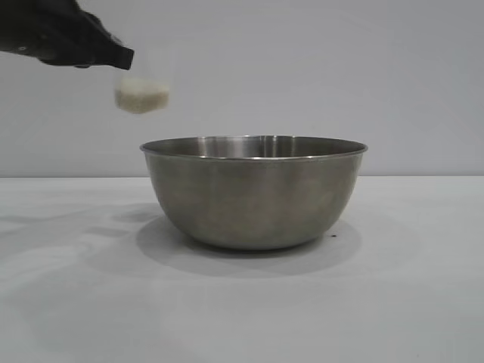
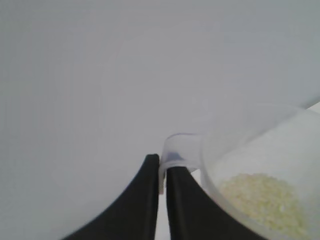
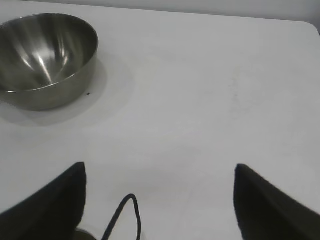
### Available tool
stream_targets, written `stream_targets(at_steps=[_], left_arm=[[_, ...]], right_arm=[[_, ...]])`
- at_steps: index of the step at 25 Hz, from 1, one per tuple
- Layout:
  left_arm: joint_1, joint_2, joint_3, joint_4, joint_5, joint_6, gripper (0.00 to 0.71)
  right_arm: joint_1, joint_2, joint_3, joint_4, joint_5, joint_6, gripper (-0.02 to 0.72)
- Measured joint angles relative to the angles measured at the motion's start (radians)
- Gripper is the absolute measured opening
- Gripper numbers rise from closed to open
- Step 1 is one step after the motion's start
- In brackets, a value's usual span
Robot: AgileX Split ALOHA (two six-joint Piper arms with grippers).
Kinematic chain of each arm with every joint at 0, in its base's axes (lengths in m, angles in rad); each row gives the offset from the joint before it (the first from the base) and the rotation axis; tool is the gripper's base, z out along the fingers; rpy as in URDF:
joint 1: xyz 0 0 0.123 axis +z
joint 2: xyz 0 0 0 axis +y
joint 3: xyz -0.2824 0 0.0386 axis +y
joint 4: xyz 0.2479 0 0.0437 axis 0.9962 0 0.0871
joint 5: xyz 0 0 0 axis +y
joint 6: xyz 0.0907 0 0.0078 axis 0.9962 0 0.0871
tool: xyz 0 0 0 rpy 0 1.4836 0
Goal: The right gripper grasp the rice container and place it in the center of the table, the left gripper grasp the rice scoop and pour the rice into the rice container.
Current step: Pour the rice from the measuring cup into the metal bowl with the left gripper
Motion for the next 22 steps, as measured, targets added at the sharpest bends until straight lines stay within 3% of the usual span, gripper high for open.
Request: stream_targets(at_steps=[8, 16, 22], left_arm=[[-0.043, -0.013, -0.046, 0.094, 0.017, 0.172, 0.000], [-0.108, -0.013, -0.050, 0.146, 0.024, 0.472, 0.000], [-0.131, -0.013, -0.050, 0.163, 0.025, 0.701, 0.000]], right_arm=[[0.000, 0.000, 0.000, 0.000, 0.000, 0.000, 0.543], [0.000, 0.000, 0.000, 0.000, 0.000, 0.000, 0.543], [0.000, 0.000, 0.000, 0.000, 0.000, 0.000, 0.543]])
